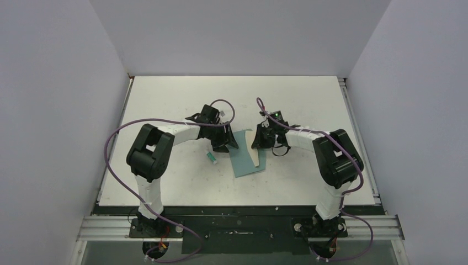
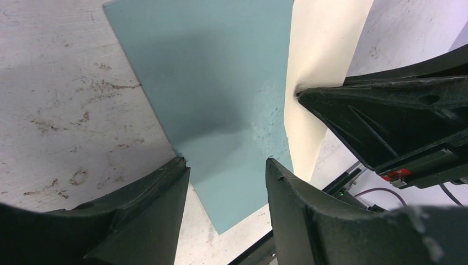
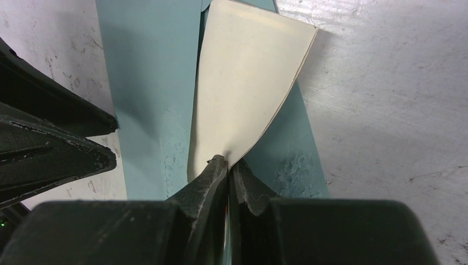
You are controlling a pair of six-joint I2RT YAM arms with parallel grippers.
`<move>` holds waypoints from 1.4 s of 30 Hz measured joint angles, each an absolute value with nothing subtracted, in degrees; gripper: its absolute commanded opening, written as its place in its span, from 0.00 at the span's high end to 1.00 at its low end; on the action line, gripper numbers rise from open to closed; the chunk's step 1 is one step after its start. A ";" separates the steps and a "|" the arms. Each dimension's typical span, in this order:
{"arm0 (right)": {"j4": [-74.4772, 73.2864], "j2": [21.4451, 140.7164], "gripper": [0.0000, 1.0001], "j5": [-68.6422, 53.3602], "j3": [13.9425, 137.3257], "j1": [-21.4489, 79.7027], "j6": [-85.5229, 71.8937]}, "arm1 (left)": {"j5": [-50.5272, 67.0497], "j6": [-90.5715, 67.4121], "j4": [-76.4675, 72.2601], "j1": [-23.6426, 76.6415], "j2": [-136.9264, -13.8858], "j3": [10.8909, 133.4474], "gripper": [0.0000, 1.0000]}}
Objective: Place the letter into the envelope and seal it
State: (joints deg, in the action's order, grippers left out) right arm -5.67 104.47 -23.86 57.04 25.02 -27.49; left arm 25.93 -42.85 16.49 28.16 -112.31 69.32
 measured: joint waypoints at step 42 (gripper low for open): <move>-13.19 106.30 0.95 -25.06 60.88 23.94 -34.98 | 16.64 -42.81 20.82 28.53 -112.77 73.03 0.51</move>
State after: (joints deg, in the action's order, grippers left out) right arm -13.19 106.30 -25.06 60.88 23.94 -34.98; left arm 16.64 -42.81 20.82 28.53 -112.77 73.03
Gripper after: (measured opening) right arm 0.060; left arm 0.508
